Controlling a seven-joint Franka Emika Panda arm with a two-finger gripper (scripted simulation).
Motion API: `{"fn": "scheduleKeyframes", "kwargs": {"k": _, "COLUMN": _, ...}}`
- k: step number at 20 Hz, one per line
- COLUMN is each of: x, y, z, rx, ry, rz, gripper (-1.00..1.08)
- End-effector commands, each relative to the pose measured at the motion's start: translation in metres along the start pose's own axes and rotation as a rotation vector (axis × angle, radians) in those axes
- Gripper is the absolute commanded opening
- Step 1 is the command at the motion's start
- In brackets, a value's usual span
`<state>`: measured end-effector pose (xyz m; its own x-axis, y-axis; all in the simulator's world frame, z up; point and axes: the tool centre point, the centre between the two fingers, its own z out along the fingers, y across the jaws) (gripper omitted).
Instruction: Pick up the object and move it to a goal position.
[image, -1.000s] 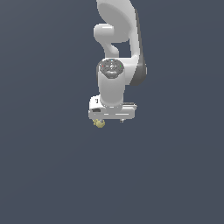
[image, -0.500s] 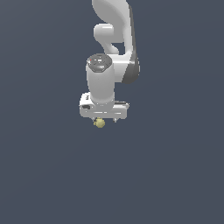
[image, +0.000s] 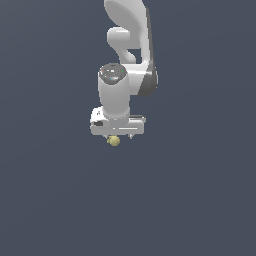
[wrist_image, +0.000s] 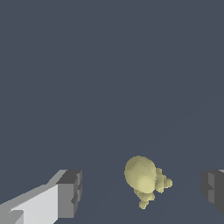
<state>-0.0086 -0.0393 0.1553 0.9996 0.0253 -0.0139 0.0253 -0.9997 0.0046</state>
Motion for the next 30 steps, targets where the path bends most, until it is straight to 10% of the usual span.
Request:
{"fn": "scheduleKeyframes", "kwargs": {"k": 1, "x": -0.003, "y": 0.002, "z": 0.004, "rx": 0.0, "ry": 0.0, "rz": -0.035, "gripper": 1.0}}
{"fn": "scheduleKeyframes", "kwargs": {"k": 30, "x": -0.058, "y": 0.032, "z": 0.061, "rx": -0.001, "ry": 0.013, "rz": -0.656, "gripper": 1.0}}
